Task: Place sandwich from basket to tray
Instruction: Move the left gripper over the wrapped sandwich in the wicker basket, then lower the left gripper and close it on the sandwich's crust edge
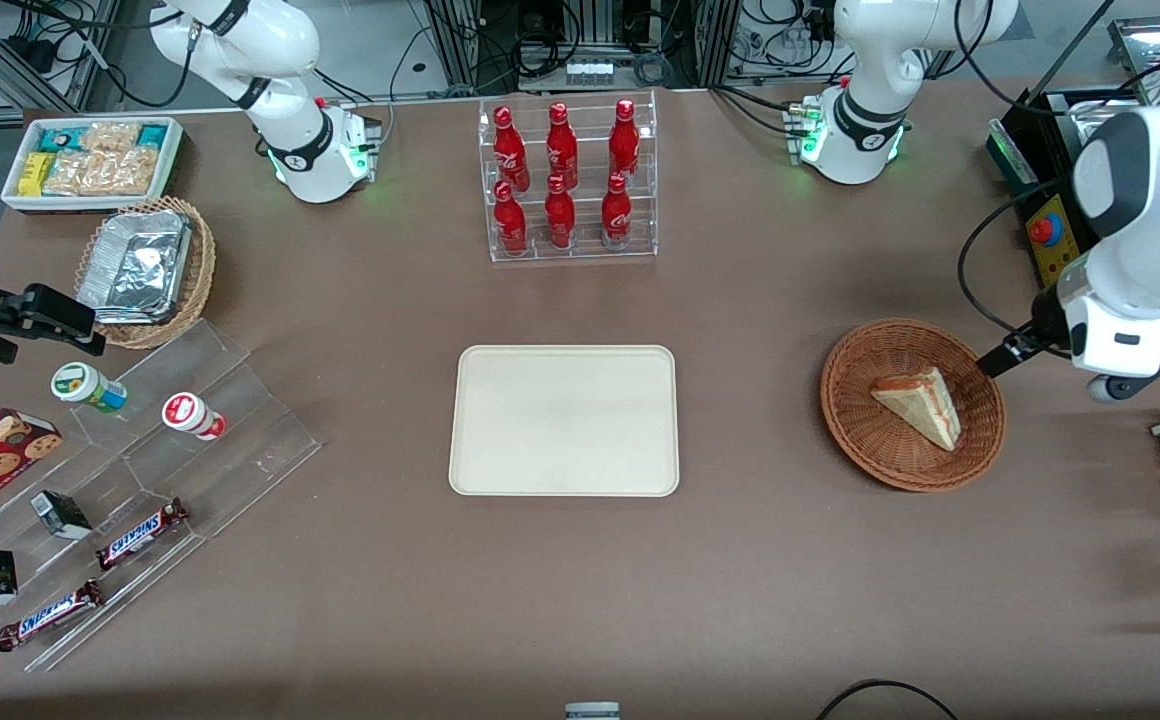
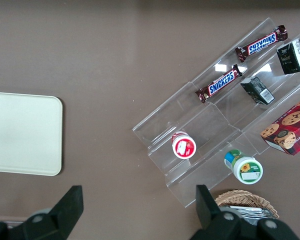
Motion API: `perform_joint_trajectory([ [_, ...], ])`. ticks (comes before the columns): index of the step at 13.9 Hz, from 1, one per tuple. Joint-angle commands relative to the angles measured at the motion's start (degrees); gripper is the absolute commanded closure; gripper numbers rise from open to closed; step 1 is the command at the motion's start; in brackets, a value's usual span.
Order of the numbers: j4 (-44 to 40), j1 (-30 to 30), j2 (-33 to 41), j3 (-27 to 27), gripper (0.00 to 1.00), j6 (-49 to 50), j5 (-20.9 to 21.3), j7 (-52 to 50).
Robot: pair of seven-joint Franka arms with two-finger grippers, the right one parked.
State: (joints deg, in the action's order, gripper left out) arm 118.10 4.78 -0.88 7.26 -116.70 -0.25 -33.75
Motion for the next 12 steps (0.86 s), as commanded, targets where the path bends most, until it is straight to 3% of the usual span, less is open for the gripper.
perform_joint_trajectory([
  [1, 8.9, 0.1, 1.2, 1.0, 0.0, -11.8, -3.4, -2.5],
  [12, 13.5, 1.3, -8.3, 0.6, 0.0, -29.8, -4.3, -10.0],
])
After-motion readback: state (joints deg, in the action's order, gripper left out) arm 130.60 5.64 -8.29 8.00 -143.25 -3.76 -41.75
